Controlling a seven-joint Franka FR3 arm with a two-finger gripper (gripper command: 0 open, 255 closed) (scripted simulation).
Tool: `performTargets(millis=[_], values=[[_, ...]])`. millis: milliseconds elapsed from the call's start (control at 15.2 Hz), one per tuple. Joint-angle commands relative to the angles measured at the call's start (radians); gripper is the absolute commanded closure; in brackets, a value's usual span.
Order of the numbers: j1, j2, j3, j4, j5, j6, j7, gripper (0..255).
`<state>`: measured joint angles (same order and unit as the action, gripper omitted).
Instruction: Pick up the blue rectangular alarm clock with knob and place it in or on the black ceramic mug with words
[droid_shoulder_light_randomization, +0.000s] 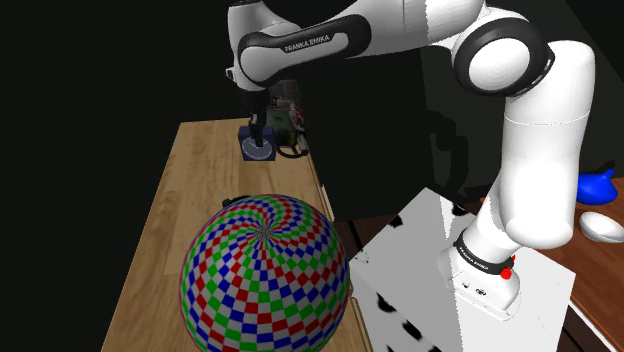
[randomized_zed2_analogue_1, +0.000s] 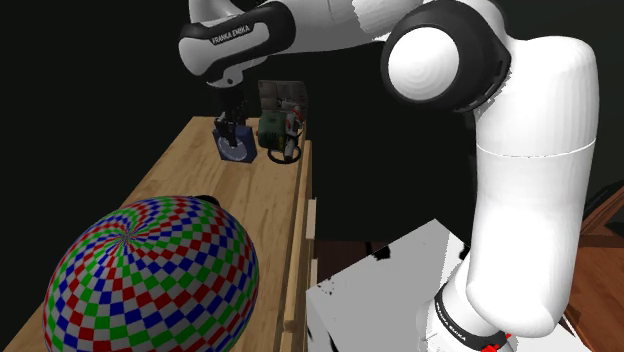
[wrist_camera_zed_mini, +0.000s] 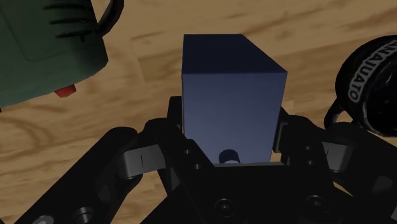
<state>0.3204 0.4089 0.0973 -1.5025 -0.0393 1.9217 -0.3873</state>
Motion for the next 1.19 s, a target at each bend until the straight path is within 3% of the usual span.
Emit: performTargets(millis=[0, 924, 1122], values=[[-0.001, -0.007, 0.000, 0.019, 0.001, -0.026, -0.002, 255], [0.003, -0.010, 0.002, 0.196, 0.002, -0.206, -0.003, 255], [0.041, -0.058, 0.020, 0.135, 0.000, -0.193, 0.054, 255]])
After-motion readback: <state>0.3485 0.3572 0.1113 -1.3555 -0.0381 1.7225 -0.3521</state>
